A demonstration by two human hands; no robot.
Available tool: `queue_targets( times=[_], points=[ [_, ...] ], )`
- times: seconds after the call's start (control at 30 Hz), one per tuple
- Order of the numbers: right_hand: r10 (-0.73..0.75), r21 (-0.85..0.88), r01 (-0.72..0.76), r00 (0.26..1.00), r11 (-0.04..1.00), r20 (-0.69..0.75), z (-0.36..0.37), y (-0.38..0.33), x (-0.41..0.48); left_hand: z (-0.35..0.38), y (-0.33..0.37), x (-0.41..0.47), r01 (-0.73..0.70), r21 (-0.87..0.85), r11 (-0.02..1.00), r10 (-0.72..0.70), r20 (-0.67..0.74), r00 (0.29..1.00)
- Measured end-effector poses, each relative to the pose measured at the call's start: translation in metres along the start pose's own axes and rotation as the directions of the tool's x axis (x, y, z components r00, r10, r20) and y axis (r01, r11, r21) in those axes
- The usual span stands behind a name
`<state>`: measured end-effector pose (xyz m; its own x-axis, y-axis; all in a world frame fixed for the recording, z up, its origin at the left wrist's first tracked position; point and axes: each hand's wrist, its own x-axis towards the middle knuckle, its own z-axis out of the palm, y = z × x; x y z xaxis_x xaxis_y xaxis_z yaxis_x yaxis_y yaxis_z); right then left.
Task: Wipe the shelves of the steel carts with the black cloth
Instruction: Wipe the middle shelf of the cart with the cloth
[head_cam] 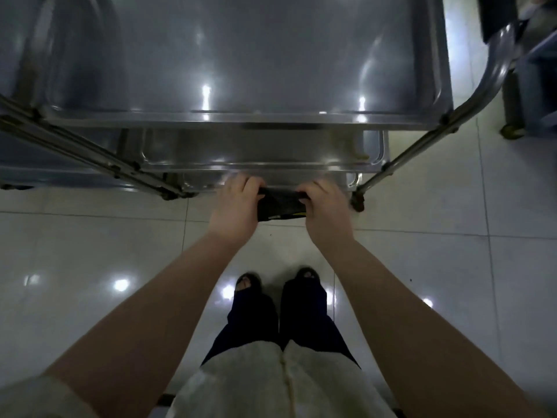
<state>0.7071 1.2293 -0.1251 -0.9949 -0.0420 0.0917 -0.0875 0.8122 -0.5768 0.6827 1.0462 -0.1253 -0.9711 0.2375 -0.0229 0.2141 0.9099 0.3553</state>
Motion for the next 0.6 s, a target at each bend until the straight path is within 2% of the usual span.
queue_targets(
  times=[0.1,0.27,0.37,0.5,0.6],
  points=[
    [0.071,0.031,-0.072,0.997,0.997,0.029,0.029,0.014,-0.005,0.024,-0.011,0.003,-0.031,0.022,0.999,0.03,0.019,0.999],
    [0.119,0.057,-0.116,0.992,0.992,-0.042,0.072,0.044,-0.007,0.068,-0.031,0.015,-0.039,0.011,0.999,0.039,0.008,0.999],
    [0.098,0.067,-0.093,0.992,0.993,-0.078,0.099,0.069,0.0,0.102,-0.042,0.031,-0.046,-0.055,0.997,0.048,0.036,0.998],
    [0.131,0.046,-0.127,0.987,0.991,-0.098,0.122,0.096,0.007,0.138,-0.053,0.054,-0.116,-0.191,0.975,0.122,0.021,0.992],
    [0.118,0.094,-0.109,0.988,0.99,-0.099,0.125,0.12,0.017,0.149,-0.058,0.077,-0.198,-0.244,0.949,0.211,0.029,0.977]
  ],
)
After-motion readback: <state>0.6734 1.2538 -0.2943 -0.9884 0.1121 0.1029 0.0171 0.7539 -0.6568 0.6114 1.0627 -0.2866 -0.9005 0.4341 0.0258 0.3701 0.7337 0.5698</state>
